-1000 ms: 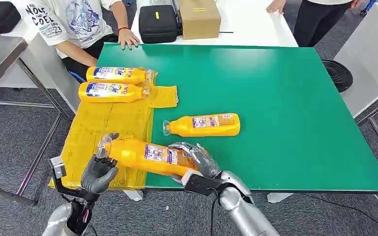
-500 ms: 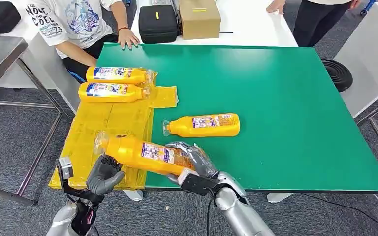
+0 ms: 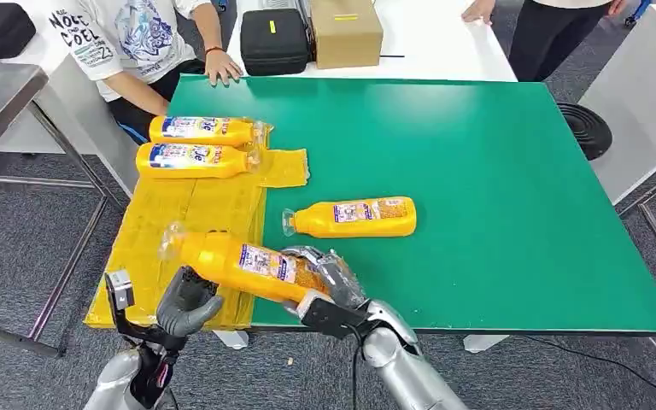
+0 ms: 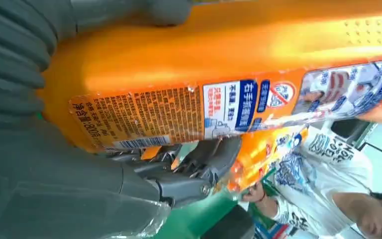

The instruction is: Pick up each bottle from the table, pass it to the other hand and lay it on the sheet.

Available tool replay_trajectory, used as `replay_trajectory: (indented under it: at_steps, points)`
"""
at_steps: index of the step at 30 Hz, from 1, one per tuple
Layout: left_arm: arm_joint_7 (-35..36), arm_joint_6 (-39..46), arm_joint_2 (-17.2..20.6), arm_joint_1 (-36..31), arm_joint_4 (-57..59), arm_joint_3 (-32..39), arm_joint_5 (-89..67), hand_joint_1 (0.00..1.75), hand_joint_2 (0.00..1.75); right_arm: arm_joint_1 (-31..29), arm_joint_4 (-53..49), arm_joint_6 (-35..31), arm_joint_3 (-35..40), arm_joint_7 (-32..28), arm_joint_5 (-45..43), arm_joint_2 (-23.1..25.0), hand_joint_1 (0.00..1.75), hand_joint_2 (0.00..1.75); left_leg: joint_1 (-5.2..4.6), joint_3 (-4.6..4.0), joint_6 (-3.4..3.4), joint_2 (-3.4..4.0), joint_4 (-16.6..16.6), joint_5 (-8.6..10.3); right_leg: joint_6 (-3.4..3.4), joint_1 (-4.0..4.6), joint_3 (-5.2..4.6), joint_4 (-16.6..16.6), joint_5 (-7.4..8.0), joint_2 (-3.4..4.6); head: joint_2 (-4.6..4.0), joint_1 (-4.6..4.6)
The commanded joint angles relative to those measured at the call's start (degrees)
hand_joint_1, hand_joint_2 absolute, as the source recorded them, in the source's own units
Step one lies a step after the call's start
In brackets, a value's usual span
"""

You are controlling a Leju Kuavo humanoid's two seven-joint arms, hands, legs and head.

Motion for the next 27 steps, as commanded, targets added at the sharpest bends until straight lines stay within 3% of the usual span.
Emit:
replay_trajectory:
  at_steps: [1,27]
  points:
    - [-0.17,-0.46,-0.55,-3.31,3.41,-1.73,0.11,0.00,1.75,-3.89,9.89,0.53,4.80,0.40,0.74,2.49,1.75,1.75,0.07,0.28,-0.04,0.06,-0.03,-0.10,-0.15,0.10,0.28,-0.07,-0.07,0.00,0.00,-0.02]
    - [-0.38,-0.90,0.01,-3.07,1.88,-3.16,0.48,0.00,1.75,-5.71,14.00,0.70,7.96,0.31,0.63,3.72,1.75,1.75,0.15,0.27,-0.02,-0.03,-0.03,-0.09,-0.16,0.12,0.31,-0.06,-0.10,-0.11,0.00,0.00]
